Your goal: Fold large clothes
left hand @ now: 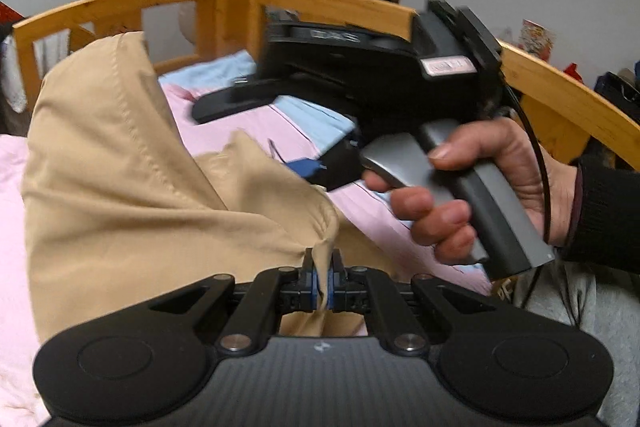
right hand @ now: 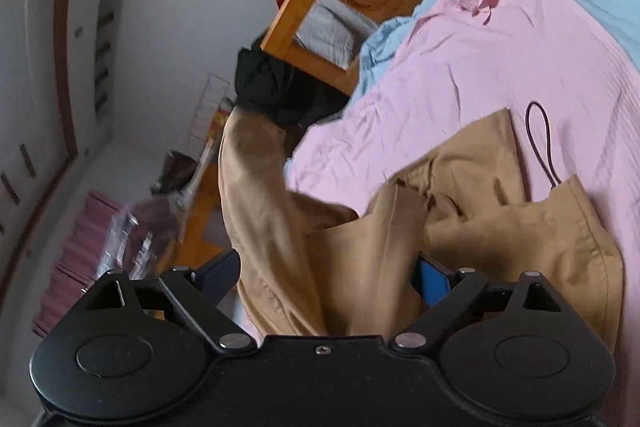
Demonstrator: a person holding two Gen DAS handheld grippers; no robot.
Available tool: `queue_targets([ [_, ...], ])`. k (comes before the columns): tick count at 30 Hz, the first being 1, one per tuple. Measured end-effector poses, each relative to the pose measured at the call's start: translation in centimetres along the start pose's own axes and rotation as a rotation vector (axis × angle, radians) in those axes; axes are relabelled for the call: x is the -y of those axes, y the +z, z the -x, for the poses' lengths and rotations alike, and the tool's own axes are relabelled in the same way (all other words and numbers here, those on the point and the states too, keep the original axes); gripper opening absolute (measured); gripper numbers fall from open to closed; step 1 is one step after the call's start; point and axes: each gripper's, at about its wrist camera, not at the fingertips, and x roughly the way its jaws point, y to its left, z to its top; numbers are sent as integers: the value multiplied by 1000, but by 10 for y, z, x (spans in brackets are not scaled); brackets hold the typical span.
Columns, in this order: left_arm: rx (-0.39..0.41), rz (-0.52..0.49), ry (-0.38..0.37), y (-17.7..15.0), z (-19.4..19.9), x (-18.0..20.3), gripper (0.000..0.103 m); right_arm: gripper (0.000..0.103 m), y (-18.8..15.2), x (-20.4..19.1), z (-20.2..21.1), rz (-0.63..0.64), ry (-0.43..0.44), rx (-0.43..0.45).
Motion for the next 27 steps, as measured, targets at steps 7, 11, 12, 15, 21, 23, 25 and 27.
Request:
queue_targets([
  [7, -28, -30, -59, 4, -38, 11, 3, 19, -7, -10, 12, 194, -207, 3],
  [11, -52, -9, -88, 0, -76, 11, 3, 15, -12, -10, 18, 355, -362, 13],
  [12, -68, 8, -95, -3, -87, 9, 3, 14, -15, -5, 17, 387, -401, 9],
  [15, -97, 5, -84, -12, -113, 7, 4, 13, -22, 19, 14, 408, -496, 7],
  [21, -58, 42, -115, -6, -101, -2, 16, 12, -28, 49, 24, 352, -531, 47],
  [23, -17, -9, -118, -6, -81, 5, 42, 12, -30, 45, 23, 396, -546, 48],
  [25, 28, -65, -94, -5, -63, 13, 56, 12, -32, 43, 21, 412, -560, 51],
  [27, 63, -92, -71, -3, -45, 16, 58, 12, -32, 43, 19, 416, -570, 55],
])
